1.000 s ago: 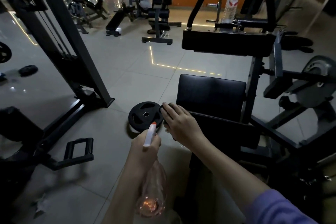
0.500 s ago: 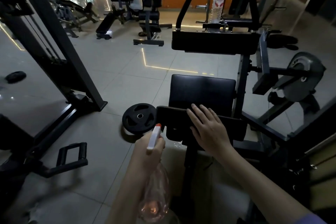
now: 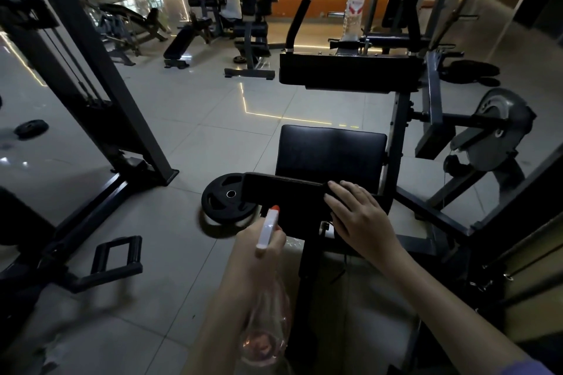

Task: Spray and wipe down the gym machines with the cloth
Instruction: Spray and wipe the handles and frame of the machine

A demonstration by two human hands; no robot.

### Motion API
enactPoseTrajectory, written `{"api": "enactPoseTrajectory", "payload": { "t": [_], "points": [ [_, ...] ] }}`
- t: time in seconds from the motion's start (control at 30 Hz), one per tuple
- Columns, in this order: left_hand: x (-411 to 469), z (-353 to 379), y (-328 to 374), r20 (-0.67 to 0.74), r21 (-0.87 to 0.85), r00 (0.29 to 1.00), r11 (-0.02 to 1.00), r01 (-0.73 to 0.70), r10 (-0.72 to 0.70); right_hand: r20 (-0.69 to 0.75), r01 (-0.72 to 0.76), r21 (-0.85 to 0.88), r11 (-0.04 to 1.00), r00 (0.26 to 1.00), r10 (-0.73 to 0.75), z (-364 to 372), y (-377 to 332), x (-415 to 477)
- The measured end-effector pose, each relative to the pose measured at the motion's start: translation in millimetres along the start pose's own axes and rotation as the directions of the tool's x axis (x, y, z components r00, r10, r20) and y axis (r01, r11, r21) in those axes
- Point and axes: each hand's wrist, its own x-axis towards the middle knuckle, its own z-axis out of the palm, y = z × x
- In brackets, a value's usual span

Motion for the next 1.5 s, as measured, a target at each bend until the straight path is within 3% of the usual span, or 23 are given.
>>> {"api": "enactPoseTrajectory", "payload": {
  "t": [0.17,0.47,0.6,0.87,1.03,1.17,1.27,1.37,1.4,1.47,1.5],
  "points": [
    [-15,14,11,-0.003,-0.028,1.000,0.999,0.021,-0.021,-0.043,-0.018,0.015,1.000,0.999,0.018,-6,12,-14],
    [-31,40,20,0.033,0.057,0.999,0.998,-0.016,0.014,-0.069,-0.230,0.106,0.967,0.969,0.238,-12,13,-25],
    [-28,50,17,0.071,0.094,0.997,0.996,0.009,-0.016,-0.092,-0.395,0.155,0.905,0.907,0.411,-16,14,-27],
    [-22,64,7,0.074,0.163,0.982,0.969,-0.185,0.175,-0.087,-0.519,0.189,0.834,0.837,0.540,-21,6,-20],
    [-24,88,6,0.138,0.139,0.966,0.961,-0.237,0.218,-0.011,-0.653,0.365,0.664,0.710,0.704,-26,12,-19],
    [-31,113,9,0.189,0.161,0.955,0.952,-0.262,0.231,0.055,-0.672,0.411,0.616,0.693,0.719,-26,26,-22],
    [-29,134,12,0.197,0.190,0.962,0.955,-0.228,0.190,0.201,-0.754,0.494,0.433,0.584,0.787,-22,52,-24],
    [-28,162,22,0.194,0.313,0.974,0.933,-0.178,0.121,0.369,-0.805,0.591,0.044,0.318,0.873,-16,82,-30],
    [-27,172,26,0.148,0.387,0.981,0.905,-0.177,0.128,0.400,-0.801,0.598,-0.037,0.258,0.879,-14,93,-33],
    [-20,198,31,0.045,0.386,0.989,0.910,-0.149,0.143,0.452,-0.804,0.587,-0.093,0.230,0.862,-11,114,-39],
    [-17,208,34,0.088,0.386,0.991,0.913,-0.129,0.102,0.474,-0.807,0.581,-0.108,0.227,0.851,-9,123,-41]
  ]
}}
